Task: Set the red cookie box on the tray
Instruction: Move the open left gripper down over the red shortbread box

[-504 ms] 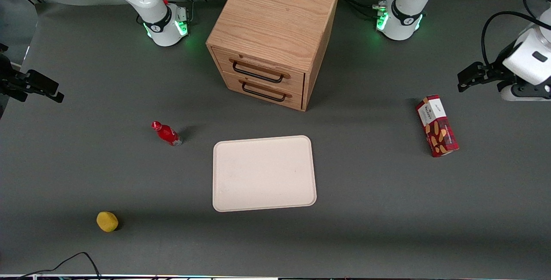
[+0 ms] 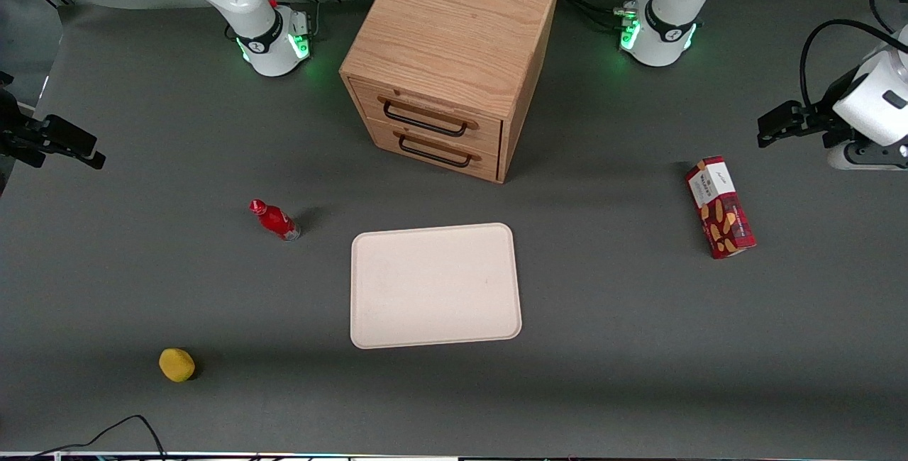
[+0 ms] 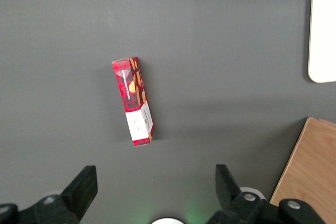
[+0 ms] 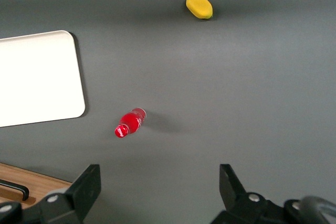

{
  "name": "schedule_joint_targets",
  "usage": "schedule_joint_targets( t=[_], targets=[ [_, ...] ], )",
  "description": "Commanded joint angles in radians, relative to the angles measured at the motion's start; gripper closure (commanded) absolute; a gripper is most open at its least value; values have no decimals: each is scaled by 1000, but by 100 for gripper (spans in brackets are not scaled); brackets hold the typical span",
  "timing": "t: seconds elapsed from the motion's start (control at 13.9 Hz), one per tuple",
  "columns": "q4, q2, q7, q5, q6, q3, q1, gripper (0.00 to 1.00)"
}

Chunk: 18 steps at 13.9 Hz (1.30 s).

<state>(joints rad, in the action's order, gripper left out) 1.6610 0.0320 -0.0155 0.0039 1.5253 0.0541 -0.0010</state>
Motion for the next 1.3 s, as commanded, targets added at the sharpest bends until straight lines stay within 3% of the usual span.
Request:
schedule_joint_targets(
  t=[0.0,0.43,0.86,1.22],
  targets=[
    [20,-15,31,1,-16,-22,6,0],
    [345,26,29,2,238,-91,7,0],
    [721,82,17,-5,689,-108,10,0],
    [795,-33,34,-2,953,-129,13,0]
  ],
)
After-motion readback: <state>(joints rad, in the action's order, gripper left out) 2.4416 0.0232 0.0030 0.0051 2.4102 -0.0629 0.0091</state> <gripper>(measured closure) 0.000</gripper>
